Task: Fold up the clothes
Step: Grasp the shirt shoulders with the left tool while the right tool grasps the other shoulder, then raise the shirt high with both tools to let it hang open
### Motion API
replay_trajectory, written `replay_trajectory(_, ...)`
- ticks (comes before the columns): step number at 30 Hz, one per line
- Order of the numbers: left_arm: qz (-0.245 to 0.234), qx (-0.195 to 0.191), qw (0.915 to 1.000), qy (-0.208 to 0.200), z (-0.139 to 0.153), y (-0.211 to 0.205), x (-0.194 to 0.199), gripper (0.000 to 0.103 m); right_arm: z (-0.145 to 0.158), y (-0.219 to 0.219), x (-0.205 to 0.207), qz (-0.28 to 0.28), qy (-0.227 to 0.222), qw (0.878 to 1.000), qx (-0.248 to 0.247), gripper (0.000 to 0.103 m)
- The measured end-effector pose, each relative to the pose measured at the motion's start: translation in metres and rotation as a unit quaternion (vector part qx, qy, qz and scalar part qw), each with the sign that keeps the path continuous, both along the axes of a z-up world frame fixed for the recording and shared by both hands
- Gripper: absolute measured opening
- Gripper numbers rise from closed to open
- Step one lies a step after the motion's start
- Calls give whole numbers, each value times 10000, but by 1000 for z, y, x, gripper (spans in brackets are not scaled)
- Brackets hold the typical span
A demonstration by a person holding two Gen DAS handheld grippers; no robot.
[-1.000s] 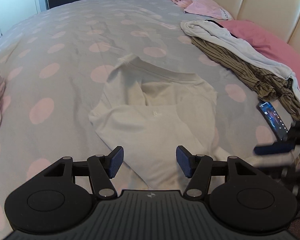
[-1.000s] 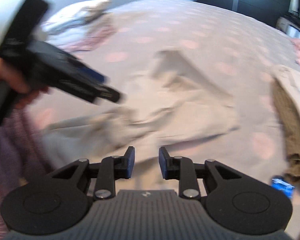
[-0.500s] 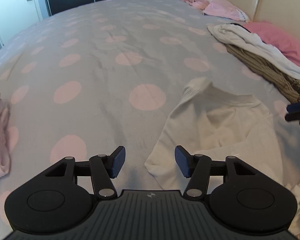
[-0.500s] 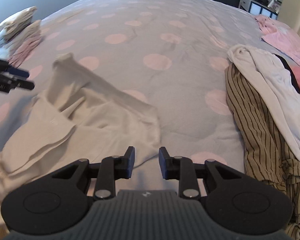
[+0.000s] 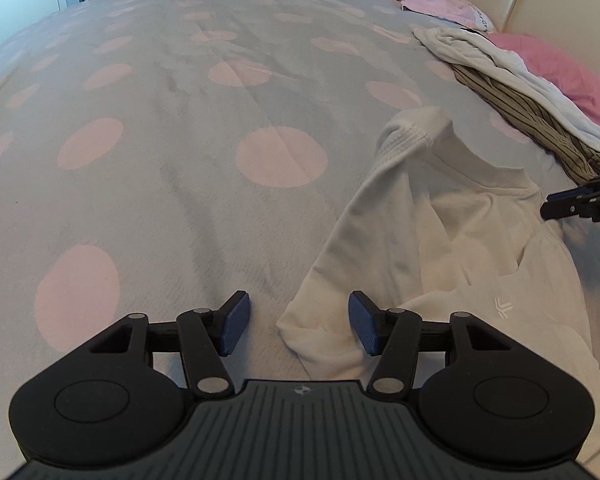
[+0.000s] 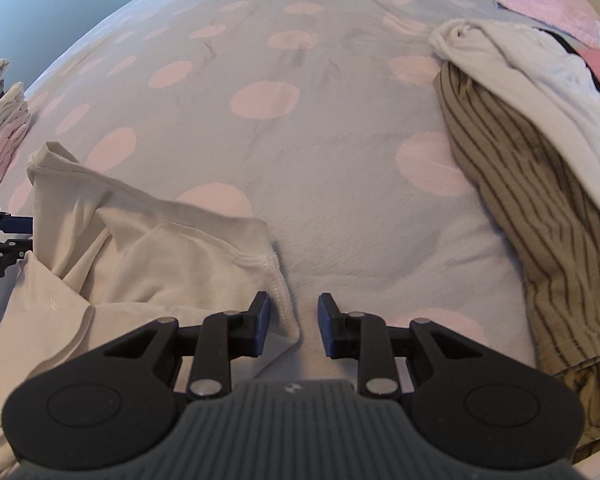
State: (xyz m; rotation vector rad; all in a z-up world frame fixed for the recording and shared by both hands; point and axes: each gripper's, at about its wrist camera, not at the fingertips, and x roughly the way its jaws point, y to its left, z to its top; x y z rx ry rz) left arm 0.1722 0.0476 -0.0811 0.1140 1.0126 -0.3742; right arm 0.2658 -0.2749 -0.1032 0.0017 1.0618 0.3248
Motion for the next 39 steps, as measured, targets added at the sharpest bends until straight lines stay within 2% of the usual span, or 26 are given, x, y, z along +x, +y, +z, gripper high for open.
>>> replay_trajectory(1,-30,23,10000,-28,0,-2,-1,50,-1,2,0,18,9,10000,-8,29)
replay_trajectory(2,-95,50,9999,-56,0,-6,-2,41,-1,4,1,55,12,10000,-21,26)
replay_trajectory(4,-180,77,9998,-77,1,-12,-5,28,-1,9,0,158,17,9999,-59,13)
replay_trajectory(6,-169,152,9997,-104,3,-16,-8,22,1,15,-3,255,-30,9995,-186,5)
replay_trajectory(8,-28,111,9999,-128,7,-15,-7,6,4,17,-6,284,-108,9991,-300,4)
replay_trajectory(12,269,-34,9990,-346,24,-10,-8,3,19,16,-14,211,-347,9985,-361,3)
replay_trajectory(15,467,-114,9950,-870,52,-8,-14,3,39,17,-24,167,-700,9967,-388,3)
replay_trajectory(17,669,-204,9894,-1269,77,-4,-22,3,55,21,-33,192,-1024,9937,-424,2)
replay_trajectory(20,892,-195,9757,-1991,120,0,-42,2,83,29,-49,298,-1578,9855,-546,2)
replay_trajectory(23,1038,-141,9585,-2651,162,5,-66,2,116,32,-67,240,-2237,9716,-734,2)
replay_trajectory(27,1253,-229,9376,-3236,213,17,-98,2,168,24,-92,27,-2952,9528,-710,2)
replay_trajectory(30,1331,-333,9231,-3592,254,23,-123,2,216,18,-112,-102,-3491,9342,-723,2)
replay_trajectory(33,1227,-296,9035,-4095,300,19,-153,2,271,14,-138,-149,-4105,9079,-835,2)
replay_trajectory(39,1014,-256,8491,-5178,392,-5,-214,2,377,14,-203,-295,-5311,8387,-1166,2)
